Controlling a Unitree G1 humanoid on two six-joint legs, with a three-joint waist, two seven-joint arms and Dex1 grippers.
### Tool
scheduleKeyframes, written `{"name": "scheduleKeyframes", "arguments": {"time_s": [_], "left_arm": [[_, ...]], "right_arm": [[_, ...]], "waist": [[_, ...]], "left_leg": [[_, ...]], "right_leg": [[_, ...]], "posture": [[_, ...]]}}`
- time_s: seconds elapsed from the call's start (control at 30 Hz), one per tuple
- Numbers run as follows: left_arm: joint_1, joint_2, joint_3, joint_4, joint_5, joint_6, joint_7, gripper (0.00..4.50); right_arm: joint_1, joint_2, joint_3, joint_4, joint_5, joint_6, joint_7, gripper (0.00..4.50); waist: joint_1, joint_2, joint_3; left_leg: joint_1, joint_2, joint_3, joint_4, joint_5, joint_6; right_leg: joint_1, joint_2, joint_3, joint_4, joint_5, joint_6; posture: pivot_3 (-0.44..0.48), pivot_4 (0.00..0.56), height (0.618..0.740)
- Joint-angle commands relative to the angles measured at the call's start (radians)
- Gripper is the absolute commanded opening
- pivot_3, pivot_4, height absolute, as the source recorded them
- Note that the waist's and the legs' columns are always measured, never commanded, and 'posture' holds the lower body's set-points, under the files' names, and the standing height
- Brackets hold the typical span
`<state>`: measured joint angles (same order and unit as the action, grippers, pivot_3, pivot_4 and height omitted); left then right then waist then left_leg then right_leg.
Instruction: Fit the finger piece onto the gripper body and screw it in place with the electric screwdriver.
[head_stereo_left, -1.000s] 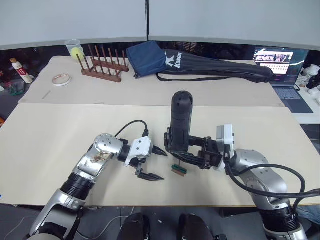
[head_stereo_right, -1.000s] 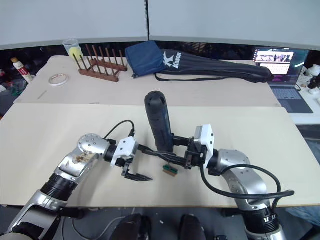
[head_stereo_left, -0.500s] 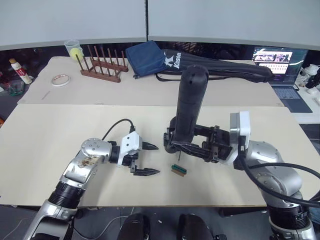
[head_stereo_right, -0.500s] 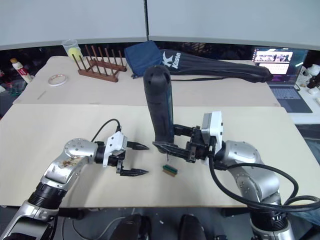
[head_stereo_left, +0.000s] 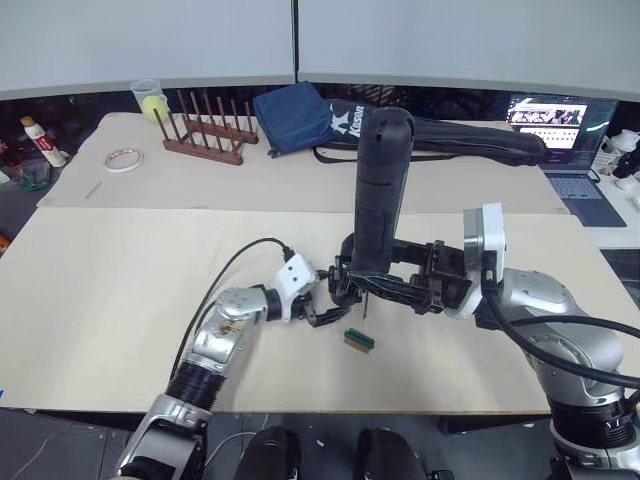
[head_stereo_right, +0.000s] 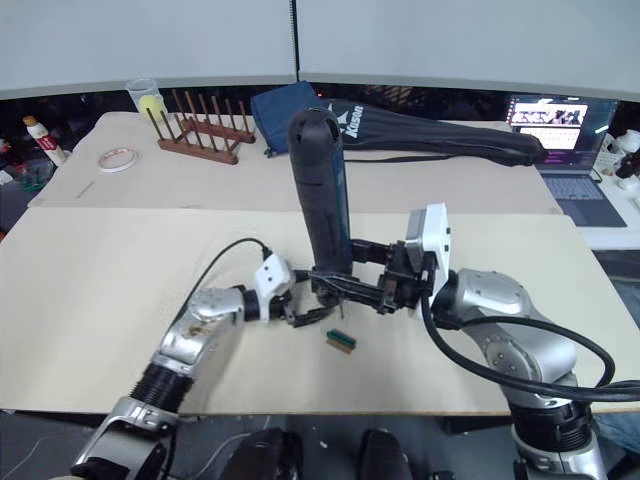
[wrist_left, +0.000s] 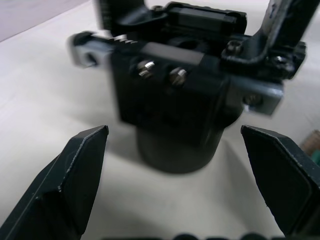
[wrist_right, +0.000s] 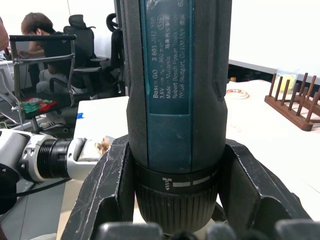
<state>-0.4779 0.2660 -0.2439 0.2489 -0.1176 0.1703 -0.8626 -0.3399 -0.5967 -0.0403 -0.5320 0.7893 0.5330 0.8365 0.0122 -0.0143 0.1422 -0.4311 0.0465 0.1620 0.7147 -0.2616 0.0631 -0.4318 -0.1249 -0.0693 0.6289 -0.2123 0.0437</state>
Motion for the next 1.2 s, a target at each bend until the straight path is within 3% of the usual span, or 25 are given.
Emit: {"name": "scheduleKeyframes", "arguments": {"time_s": [0.03, 0.1, 0.2, 0.3, 0.33, 0.47, 0.63, 0.7, 0.8, 0.87, 0.97, 1.07, 1.2], "left_arm": [[-0.046, -0.019, 0.002, 0.055, 0.0, -0.053, -0.012, 4.5], [-0.064, -0.027, 0.002, 0.089, -0.007, -0.074, -0.036, 4.5], [-0.136, 0.006, -0.004, 0.184, -0.044, -0.15, -0.222, 3.76], [-0.225, 0.035, -0.003, 0.314, -0.049, -0.258, -0.379, 2.43], [-0.259, 0.038, -0.003, 0.371, -0.037, -0.299, -0.403, 2.31], [-0.377, 0.02, -0.003, 0.598, 0.006, -0.379, -0.466, 2.32], [-0.416, 0.0, 0.011, 0.738, 0.041, -0.439, -0.448, 2.32], [-0.411, 0.001, 0.022, 0.754, 0.047, -0.439, -0.432, 3.35], [-0.376, 0.023, 0.022, 0.732, 0.066, -0.444, -0.416, 4.44], [-0.349, 0.036, 0.03, 0.69, 0.062, -0.422, -0.402, 4.5], [-0.245, 0.066, 0.061, 0.477, 0.019, -0.277, -0.363, 4.5], [-0.1, 0.075, 0.089, 0.206, -0.01, -0.118, -0.263, 4.5], [0.027, 0.043, 0.092, -0.009, -0.005, 0.003, -0.112, 4.5]], "right_arm": [[-0.01, -0.007, -0.043, -0.046, 0.025, -0.01, -0.011, 1.92], [-0.009, -0.008, -0.042, -0.047, 0.024, -0.01, -0.015, 1.92], [0.005, -0.007, -0.043, -0.058, 0.017, -0.014, -0.027, 1.92], [0.026, -0.01, -0.046, -0.073, 0.016, -0.018, -0.031, 1.92], [0.032, -0.011, -0.047, -0.079, 0.016, -0.019, -0.033, 1.92], [0.054, -0.019, -0.057, -0.096, 0.014, -0.022, -0.045, 1.92], [0.075, -0.024, -0.062, -0.114, 0.012, -0.028, -0.056, 1.92], [0.081, -0.024, -0.062, -0.118, 0.011, -0.031, -0.06, 1.92], [0.088, -0.023, -0.062, -0.119, 0.008, -0.037, -0.057, 1.92], [0.091, -0.022, -0.062, -0.118, 0.006, -0.041, -0.053, 1.92], [0.092, -0.019, -0.059, -0.11, 0.002, -0.049, -0.044, 1.92], [0.09, -0.013, -0.051, -0.101, -0.002, -0.056, -0.036, 1.92], [0.084, -0.009, -0.046, -0.096, 0.002, -0.053, -0.028, 1.92]], "waist": [[0.0, 0.0, 0.0], [0.0, 0.0, 0.0], [0.0, 0.0, 0.0], [0.0, 0.0, 0.0], [-0.001, 0.0, 0.0], [0.001, -0.001, 0.001], [0.001, -0.001, 0.001], [0.001, -0.001, 0.001], [-0.002, -0.001, 0.001], [-0.003, -0.001, 0.001], [-0.01, -0.001, 0.0], [-0.016, -0.001, 0.0], [-0.013, -0.001, 0.0]], "left_leg": [[0.0, 0.0, 0.0, 0.0, 0.0, 0.0], [0.0, 0.0, 0.0, 0.0, 0.0, 0.0], [0.0, 0.001, 0.0, 0.0, 0.0, 0.0], [0.0, 0.0, 0.0, 0.0, 0.0, 0.0], [0.0, 0.0, 0.0, 0.0, 0.0, 0.001], [-0.001, 0.0, 0.0, 0.0, -0.001, 0.002], [-0.001, -0.001, 0.0, 0.001, -0.002, 0.004], [-0.001, -0.001, 0.0, 0.002, -0.003, 0.005], [-0.001, 0.0, -0.001, 0.002, -0.006, 0.011], [-0.001, 0.0, -0.001, 0.002, -0.006, 0.01], [-0.001, 0.001, 0.0, 0.002, -0.006, 0.009], [0.0, 0.001, -0.001, 0.001, -0.003, 0.005], [0.0, 0.001, -0.001, 0.001, -0.003, 0.005]], "right_leg": [[0.0, 0.0, 0.0, 0.0, 0.0, 0.0], [0.0, 0.0, 0.0, 0.0, 0.0, 0.0], [0.0, 0.0, 0.0, 0.0, 0.0, 0.0], [0.0, 0.0, -0.001, 0.0, 0.0, 0.0], [0.0, 0.0, -0.001, -0.001, 0.0, 0.0], [-0.001, 0.0, -0.001, -0.001, 0.0, 0.0], [0.0, -0.002, -0.001, -0.002, 0.0, 0.001], [0.001, -0.002, -0.001, -0.002, 0.001, 0.001], [0.001, -0.002, -0.001, -0.002, 0.001, 0.002], [0.001, -0.002, -0.001, -0.002, 0.001, 0.002], [0.001, -0.002, -0.001, -0.002, 0.001, 0.002], [0.001, -0.002, 0.0, -0.002, 0.001, 0.002], [0.002, -0.002, 0.0, -0.001, 0.001, 0.002]], "posture": [[0.0, 0.15, 0.74], [0.0, 0.15, 0.74], [0.0, 0.15, 0.74], [0.0, 0.15, 0.74], [0.0, 0.15, 0.74], [0.0, 0.15, 0.74], [0.0, 0.15, 0.74], [0.0, 0.15, 0.74], [0.0, 0.15, 0.74], [0.0, 0.15, 0.74], [0.0, 0.15, 0.74], [0.0, 0.15, 0.74], [0.0, 0.15, 0.74]]}}
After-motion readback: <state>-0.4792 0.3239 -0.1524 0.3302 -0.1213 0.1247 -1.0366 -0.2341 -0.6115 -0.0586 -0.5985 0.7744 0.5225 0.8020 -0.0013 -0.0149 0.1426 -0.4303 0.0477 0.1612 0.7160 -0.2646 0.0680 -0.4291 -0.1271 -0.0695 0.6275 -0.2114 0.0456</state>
